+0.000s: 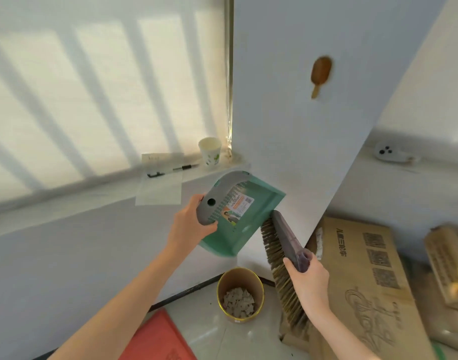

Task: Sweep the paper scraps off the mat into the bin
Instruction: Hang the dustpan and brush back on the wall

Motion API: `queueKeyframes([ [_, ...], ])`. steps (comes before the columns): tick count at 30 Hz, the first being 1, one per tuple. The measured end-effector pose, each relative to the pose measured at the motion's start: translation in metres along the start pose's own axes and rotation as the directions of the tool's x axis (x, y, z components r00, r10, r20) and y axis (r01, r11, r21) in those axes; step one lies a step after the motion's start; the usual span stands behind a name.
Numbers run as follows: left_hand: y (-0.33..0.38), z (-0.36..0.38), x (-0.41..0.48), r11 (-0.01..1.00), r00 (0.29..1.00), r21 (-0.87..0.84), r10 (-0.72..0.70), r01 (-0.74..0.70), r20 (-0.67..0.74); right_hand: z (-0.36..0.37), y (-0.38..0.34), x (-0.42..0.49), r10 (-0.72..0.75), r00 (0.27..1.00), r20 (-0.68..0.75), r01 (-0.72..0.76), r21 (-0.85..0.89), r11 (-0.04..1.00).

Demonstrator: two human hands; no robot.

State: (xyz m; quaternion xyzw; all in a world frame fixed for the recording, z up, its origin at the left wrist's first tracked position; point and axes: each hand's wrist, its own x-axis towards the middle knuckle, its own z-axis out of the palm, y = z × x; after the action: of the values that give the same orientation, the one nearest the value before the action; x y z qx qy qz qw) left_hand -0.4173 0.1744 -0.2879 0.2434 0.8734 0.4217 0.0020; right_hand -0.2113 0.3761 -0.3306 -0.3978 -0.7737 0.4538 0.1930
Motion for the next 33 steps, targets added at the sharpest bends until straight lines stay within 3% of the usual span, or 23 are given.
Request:
queueKeyframes([
  [7,0.110,-0.085,0.038,0.996,0.996,-0.007,0.085,-0.085,0.038,-0.086,-0.098,-0.032,0.060,0.996,0.059,-0.055,-0.078,0.995],
  [13,0.174,-0.117,0.085,0.979,0.966,0.057,0.180,-0.193,0.186,-0.153,-0.119,-0.037,0.067,0.980,0.185,-0.036,-0.169,0.985],
  [18,0.209,-0.101,0.121,0.971,0.930,0.086,0.187,-0.225,0.316,-0.215,-0.119,-0.032,0.112,0.915,0.387,-0.006,-0.266,0.964],
  [23,0.245,-0.059,0.165,0.954,0.861,0.087,0.216,-0.286,0.460,-0.264,-0.107,-0.005,0.195,0.904,0.380,-0.025,-0.407,0.913],
  [27,0.267,-0.033,0.201,0.944,0.821,0.112,0.208,-0.312,0.532,-0.303,-0.100,0.028,0.245,0.893,0.376,-0.095,-0.375,0.922],
  [33,0.278,-0.014,0.242,0.922,0.758,0.123,0.220,-0.367,0.614,-0.325,-0.114,0.076,0.204,0.880,0.429,-0.036,-0.368,0.929],
])
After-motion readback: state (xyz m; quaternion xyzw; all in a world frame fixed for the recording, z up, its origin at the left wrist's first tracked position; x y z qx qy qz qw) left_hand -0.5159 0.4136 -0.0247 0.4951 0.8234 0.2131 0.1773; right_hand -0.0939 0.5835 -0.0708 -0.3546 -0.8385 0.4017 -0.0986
